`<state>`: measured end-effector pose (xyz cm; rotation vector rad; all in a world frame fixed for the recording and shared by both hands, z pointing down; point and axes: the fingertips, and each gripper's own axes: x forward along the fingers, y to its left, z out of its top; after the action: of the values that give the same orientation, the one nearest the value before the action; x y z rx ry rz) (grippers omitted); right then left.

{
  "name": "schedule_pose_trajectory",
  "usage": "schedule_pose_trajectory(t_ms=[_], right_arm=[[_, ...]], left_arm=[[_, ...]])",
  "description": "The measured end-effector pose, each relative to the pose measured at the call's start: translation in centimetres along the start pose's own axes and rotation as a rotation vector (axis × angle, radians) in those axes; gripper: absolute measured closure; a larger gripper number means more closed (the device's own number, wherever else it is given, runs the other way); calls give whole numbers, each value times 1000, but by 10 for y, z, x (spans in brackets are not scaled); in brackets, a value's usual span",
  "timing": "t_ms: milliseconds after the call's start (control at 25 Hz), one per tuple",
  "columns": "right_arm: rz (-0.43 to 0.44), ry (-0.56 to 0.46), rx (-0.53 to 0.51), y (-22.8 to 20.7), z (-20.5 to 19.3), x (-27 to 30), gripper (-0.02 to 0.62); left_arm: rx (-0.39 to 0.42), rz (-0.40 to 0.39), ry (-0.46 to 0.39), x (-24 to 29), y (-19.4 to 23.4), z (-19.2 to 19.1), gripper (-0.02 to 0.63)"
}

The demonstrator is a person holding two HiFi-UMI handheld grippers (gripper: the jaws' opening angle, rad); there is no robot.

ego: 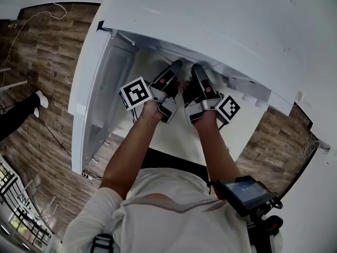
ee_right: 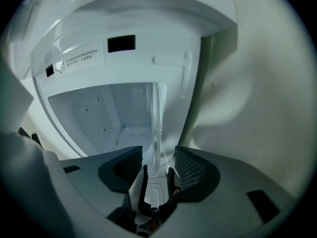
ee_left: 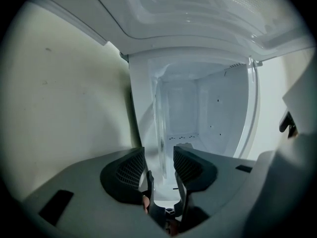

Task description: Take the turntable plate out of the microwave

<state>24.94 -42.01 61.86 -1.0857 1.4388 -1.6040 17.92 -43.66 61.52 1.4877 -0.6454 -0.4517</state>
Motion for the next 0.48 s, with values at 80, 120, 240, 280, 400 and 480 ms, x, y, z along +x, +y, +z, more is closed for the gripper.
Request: schedule_pose_trajectory(t_ms=[80, 120, 240, 280, 400, 480], right_arm=[[9, -5, 15, 2, -1, 2, 409], [15, -6, 25, 4, -2, 3, 408], [29, -8, 57, 5, -4, 4, 410], [32, -11, 64, 4, -4, 4, 410], [50, -12, 83, 4, -4, 5, 410], [57, -1, 86, 5, -6, 6, 410]], left_arm=[[-11, -4, 5, 2, -3, 1, 414], [-16, -8, 10, 2, -5, 1, 414], [-16, -21, 35, 7, -11, 0, 422], [-13, -18, 43, 8, -11, -1, 433], [0, -12, 55, 10, -11, -1, 483], [7, -8, 54, 8, -10, 0, 511]])
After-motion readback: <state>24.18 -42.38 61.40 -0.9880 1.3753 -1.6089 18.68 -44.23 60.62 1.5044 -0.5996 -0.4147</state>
